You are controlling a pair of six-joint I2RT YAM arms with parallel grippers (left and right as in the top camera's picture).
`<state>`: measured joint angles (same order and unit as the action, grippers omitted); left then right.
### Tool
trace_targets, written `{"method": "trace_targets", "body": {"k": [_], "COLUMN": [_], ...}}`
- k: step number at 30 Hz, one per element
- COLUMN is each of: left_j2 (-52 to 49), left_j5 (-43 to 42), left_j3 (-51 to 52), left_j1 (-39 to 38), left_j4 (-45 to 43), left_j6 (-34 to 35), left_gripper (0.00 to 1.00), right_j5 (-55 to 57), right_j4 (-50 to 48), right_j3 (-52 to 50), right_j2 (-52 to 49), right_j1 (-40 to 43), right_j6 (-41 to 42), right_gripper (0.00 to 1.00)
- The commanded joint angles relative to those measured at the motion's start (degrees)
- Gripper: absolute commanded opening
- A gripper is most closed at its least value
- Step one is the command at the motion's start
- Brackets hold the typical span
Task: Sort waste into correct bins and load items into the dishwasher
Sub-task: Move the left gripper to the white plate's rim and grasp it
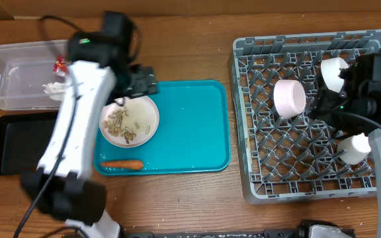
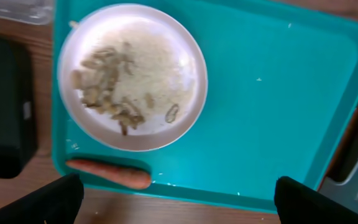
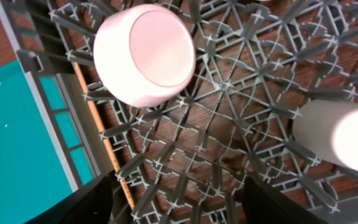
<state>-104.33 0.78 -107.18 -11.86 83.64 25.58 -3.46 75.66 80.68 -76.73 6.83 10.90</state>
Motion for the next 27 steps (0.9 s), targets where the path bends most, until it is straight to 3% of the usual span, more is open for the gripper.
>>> {"method": "trace_targets", "body": {"k": [1,18,27], "left_j2": [-5.29,-22.60,-26.27], "left_j5": [-0.44,-12.87,-12.90], "left_j3": [0.22,0.22,0.22], "left_j1": [-3.04,-4.70,-4.74], "left_j4": [-0.57,-7.34,-8.92], "left_j6": [0.44,-0.96,-0.96], "left_gripper": [1.00,1.00,1.00], "right_j5": [-1.75,-1.75,-1.75], "right_j4": [-0.46,-0.79,-0.81], "right_j3": [0.26,-0.11,-0.11], "right_j2": [0.09,0.09,0.09], "right_j1": [0.33,0.33,0.33], "right_j6": [0.20,0.20,0.17], "right_gripper": [0.69,0.70,0.70]}}
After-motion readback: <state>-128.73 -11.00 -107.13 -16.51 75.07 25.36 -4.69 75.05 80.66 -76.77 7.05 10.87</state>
